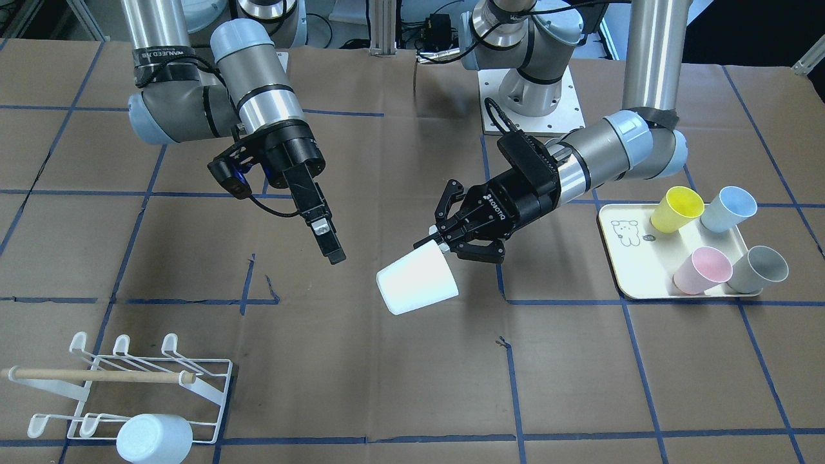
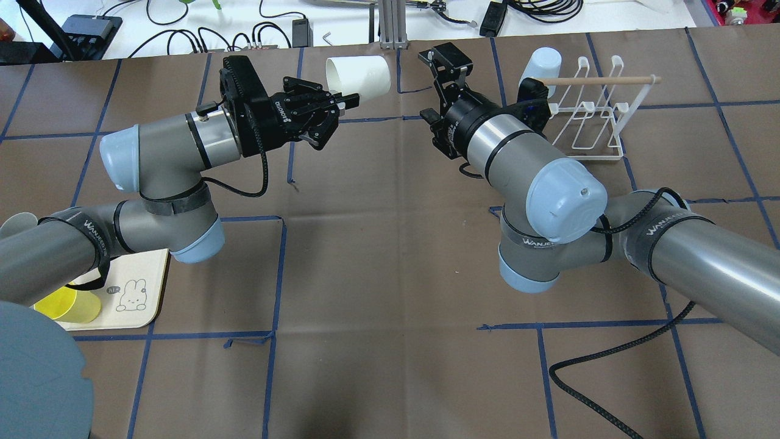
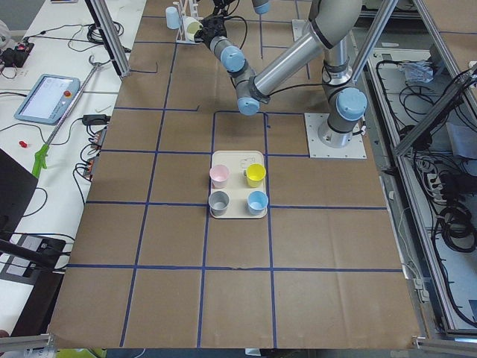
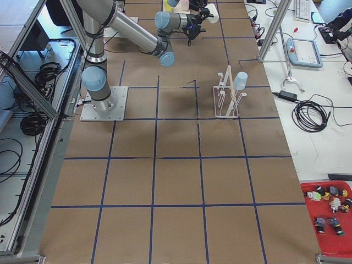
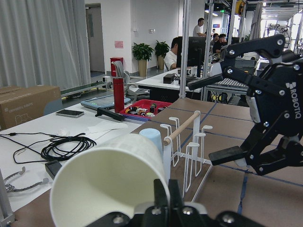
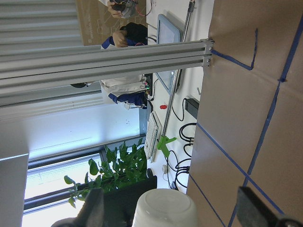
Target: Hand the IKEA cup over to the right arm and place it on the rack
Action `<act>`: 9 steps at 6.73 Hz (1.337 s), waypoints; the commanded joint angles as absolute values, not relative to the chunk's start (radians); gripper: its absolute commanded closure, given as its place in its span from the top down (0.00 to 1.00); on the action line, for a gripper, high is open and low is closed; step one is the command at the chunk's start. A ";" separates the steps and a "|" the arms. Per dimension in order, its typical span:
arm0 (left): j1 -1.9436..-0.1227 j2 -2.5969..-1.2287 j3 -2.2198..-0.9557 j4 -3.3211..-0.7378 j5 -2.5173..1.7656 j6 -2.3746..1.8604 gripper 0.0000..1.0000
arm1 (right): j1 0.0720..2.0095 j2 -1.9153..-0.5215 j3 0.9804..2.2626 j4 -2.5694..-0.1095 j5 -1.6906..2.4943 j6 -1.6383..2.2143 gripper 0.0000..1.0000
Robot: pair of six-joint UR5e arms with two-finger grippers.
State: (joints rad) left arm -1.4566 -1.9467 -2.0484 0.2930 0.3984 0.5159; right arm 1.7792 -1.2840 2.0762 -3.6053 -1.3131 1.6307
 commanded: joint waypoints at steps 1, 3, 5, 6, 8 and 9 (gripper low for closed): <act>-1.468 -1.947 -2.048 0.293 0.399 0.515 0.03 | 1.827 -1.240 2.039 -3.608 -1.321 1.688 0.99; -1.468 -1.945 -2.049 0.293 0.399 0.515 0.04 | 1.829 -1.238 2.037 -3.606 -1.319 1.733 0.99; -1.468 -1.945 -2.048 0.293 0.399 0.515 0.04 | 1.832 -1.227 1.997 -3.576 -1.316 1.733 0.99; -1.470 -1.945 -2.048 0.293 0.399 0.515 0.04 | 1.847 -1.209 1.988 -3.582 -1.316 1.733 0.99; -1.470 -1.945 -2.048 0.293 0.399 0.515 0.04 | 1.856 -1.190 1.964 -3.579 -1.318 1.735 0.99; -1.468 -1.945 -2.048 0.293 0.399 0.515 0.04 | 1.856 -1.178 1.945 -3.579 -1.318 1.735 0.99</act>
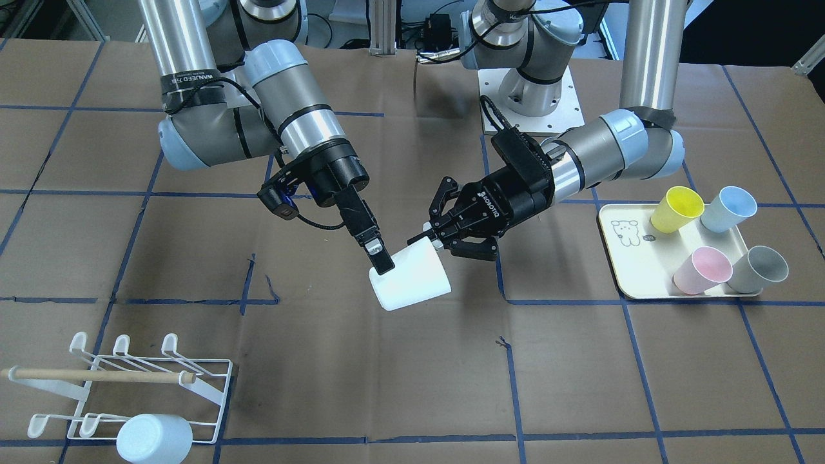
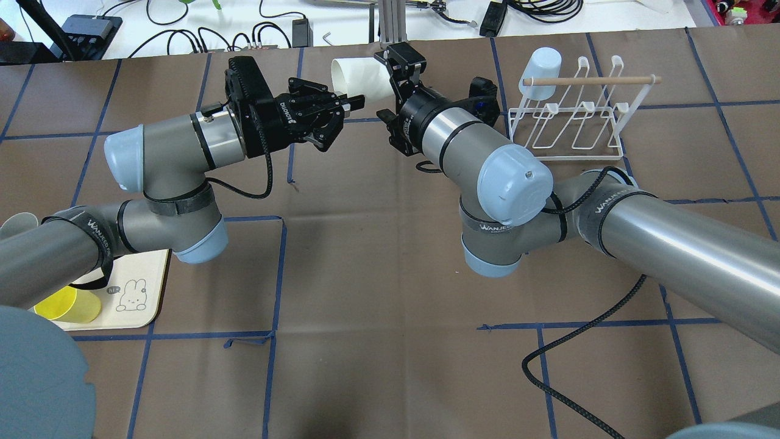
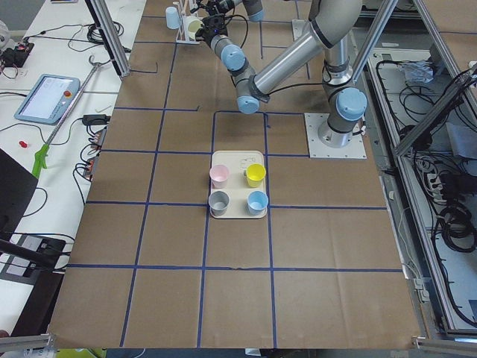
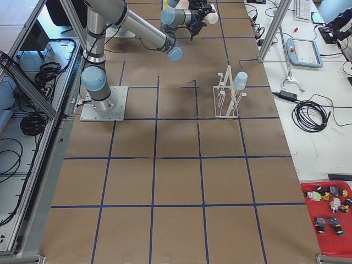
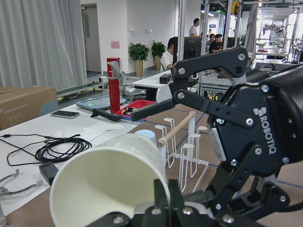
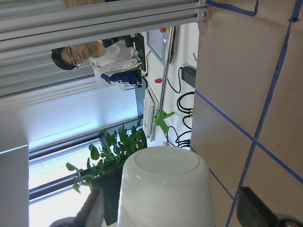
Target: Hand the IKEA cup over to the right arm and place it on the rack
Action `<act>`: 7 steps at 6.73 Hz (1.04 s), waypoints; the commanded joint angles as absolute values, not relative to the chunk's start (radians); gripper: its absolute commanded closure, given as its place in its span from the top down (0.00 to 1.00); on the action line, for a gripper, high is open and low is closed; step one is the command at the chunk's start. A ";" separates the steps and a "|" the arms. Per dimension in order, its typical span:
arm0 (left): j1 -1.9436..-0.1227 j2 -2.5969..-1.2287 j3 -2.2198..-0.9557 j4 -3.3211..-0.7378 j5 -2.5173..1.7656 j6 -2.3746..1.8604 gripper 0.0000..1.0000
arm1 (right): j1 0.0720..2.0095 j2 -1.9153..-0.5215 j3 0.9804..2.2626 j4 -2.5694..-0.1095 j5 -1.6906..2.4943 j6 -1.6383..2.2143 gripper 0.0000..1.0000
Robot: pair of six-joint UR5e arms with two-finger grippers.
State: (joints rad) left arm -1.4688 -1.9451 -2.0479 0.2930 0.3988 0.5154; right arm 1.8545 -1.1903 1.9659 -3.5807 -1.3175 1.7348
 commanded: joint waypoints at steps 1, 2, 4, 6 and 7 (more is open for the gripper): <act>-1.470 -1.947 -2.046 0.293 0.399 0.515 0.04 | 1.855 -1.157 1.921 -3.579 -1.318 1.735 0.99; -1.468 -1.947 -2.046 0.293 0.399 0.515 0.04 | 1.855 -1.143 1.907 -3.579 -1.318 1.735 0.99; -1.468 -1.947 -2.046 0.293 0.399 0.515 0.06 | 1.855 -1.126 1.884 -3.577 -1.315 1.765 0.99; -1.468 -1.947 -2.046 0.293 0.399 0.515 0.06 | 1.859 -1.121 1.881 -3.577 -1.316 1.766 0.99; -1.470 -1.947 -2.046 0.293 0.399 0.515 0.06 | 1.864 -1.120 1.884 -3.577 -1.319 1.766 0.96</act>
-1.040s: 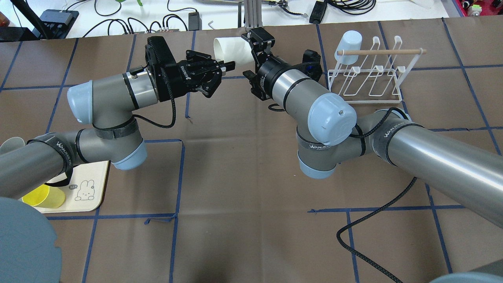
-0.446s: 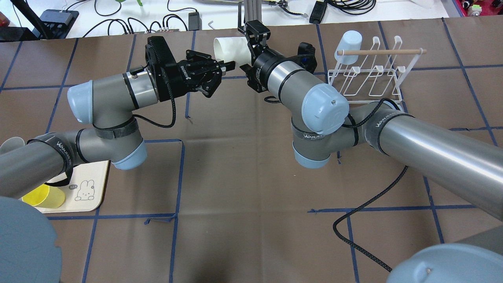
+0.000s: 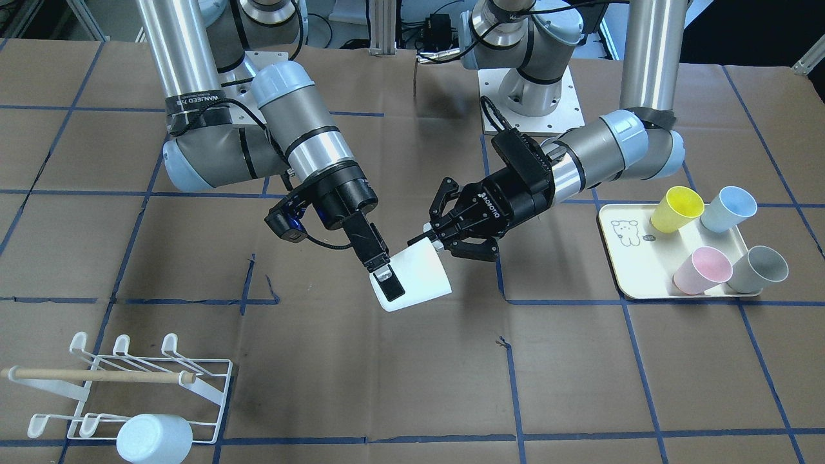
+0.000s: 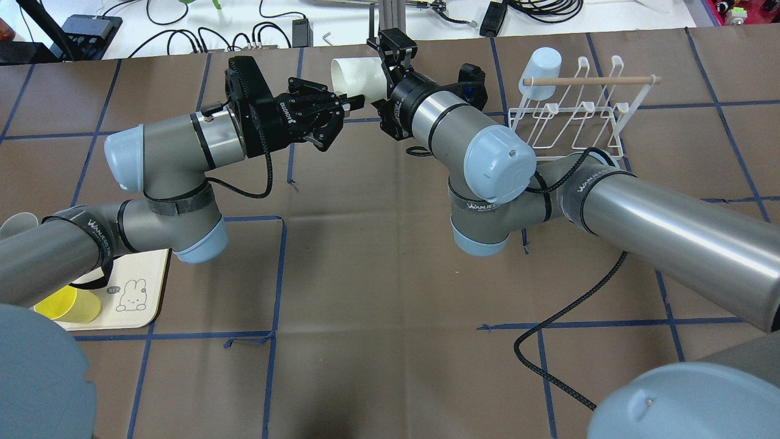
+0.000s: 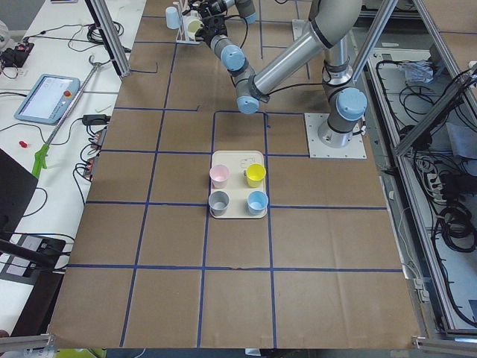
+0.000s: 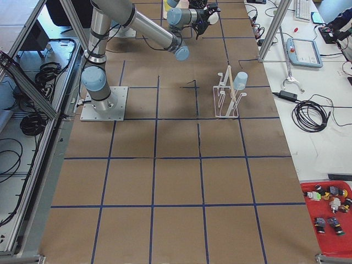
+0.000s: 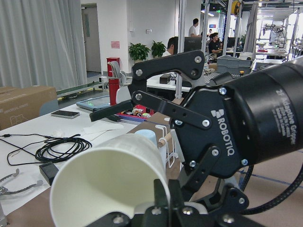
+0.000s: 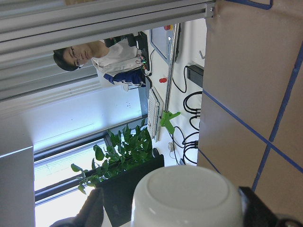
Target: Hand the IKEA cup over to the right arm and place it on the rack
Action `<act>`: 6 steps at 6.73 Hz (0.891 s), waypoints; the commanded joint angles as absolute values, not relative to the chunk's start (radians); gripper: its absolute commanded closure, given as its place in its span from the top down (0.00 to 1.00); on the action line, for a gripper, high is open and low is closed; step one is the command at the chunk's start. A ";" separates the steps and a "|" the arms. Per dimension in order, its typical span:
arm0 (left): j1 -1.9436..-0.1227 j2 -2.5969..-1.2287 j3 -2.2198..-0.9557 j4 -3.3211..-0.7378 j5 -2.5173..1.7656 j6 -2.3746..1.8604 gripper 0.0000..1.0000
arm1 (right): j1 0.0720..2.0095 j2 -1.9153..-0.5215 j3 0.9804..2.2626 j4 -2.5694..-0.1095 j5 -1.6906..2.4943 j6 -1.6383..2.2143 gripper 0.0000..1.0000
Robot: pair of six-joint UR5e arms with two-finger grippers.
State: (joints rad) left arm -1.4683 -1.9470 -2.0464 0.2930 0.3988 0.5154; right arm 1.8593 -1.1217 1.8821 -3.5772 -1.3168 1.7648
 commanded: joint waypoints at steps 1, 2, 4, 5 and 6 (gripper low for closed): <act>-1.468 -1.947 -2.046 0.293 0.399 0.515 0.06 | 1.867 -1.118 1.885 -3.577 -1.319 1.766 0.95; -1.468 -1.945 -2.046 0.293 0.399 0.515 0.07 | 1.867 -1.117 1.885 -3.579 -1.319 1.766 0.95; -1.470 -1.945 -2.046 0.293 0.399 0.515 0.08 | 1.867 -1.120 1.884 -3.582 -1.321 1.766 0.66; -1.470 -1.945 -2.045 0.293 0.399 0.515 0.08 | 1.867 -1.120 1.884 -3.583 -1.321 1.766 0.61; -1.468 -1.945 -2.045 0.293 0.400 0.517 0.09 | 1.867 -1.120 1.884 -3.585 -1.321 1.766 0.59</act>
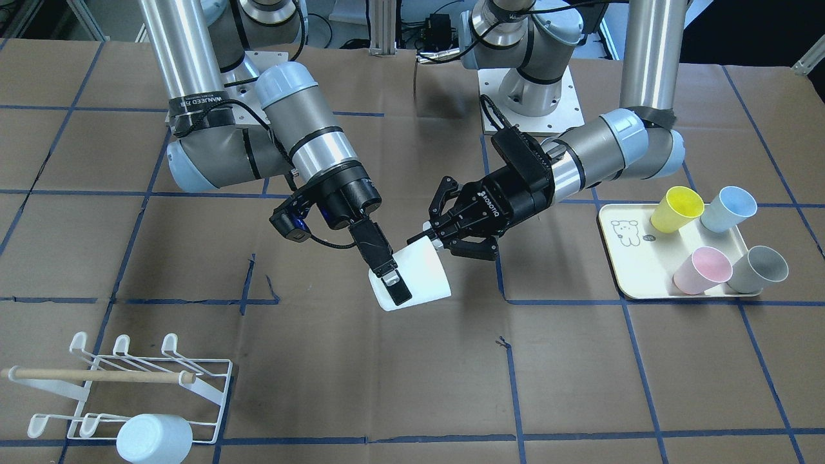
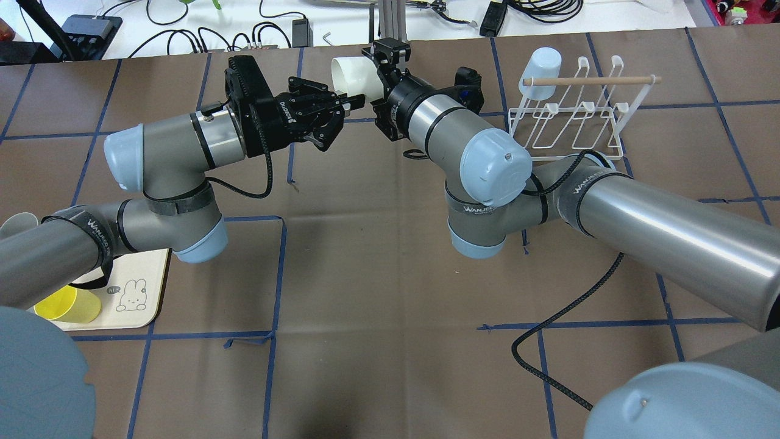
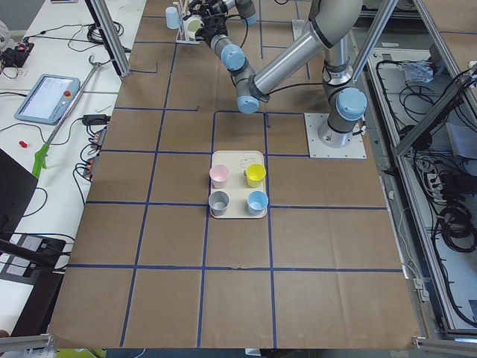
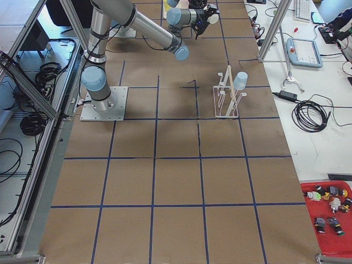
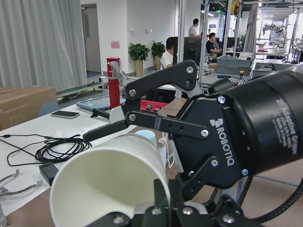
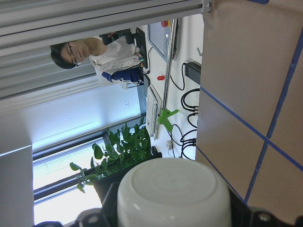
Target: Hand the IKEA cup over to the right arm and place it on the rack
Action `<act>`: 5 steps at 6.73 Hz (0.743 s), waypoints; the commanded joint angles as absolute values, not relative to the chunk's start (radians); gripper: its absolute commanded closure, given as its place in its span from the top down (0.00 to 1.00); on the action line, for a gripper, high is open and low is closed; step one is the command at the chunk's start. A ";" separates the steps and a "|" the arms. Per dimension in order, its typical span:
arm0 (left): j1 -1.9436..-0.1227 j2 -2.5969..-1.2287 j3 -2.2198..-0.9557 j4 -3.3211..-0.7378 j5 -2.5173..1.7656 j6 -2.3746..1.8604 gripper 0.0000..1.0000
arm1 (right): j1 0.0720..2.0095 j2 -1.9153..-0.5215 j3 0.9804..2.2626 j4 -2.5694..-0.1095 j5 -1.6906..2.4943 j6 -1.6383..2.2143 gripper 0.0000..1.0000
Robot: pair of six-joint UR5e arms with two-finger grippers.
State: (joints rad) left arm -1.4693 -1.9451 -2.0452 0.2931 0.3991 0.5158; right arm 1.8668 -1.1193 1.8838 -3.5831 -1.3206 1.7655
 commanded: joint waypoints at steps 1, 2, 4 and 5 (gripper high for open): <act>-1.468 -1.939 -2.036 0.293 0.402 0.520 0.25 | 1.865 -1.120 1.884 -3.585 -1.321 1.766 0.56; -1.468 -1.947 -2.036 0.296 0.413 0.520 0.43 | 1.867 -1.121 1.884 -3.585 -1.321 1.766 0.55; -1.468 -1.945 -2.036 0.293 0.404 0.514 0.78 | 1.867 -1.123 1.884 -3.582 -1.321 1.766 0.52; -1.468 -1.945 -2.036 0.291 0.400 0.500 0.98 | 1.865 -1.124 1.884 -3.582 -1.321 1.766 0.51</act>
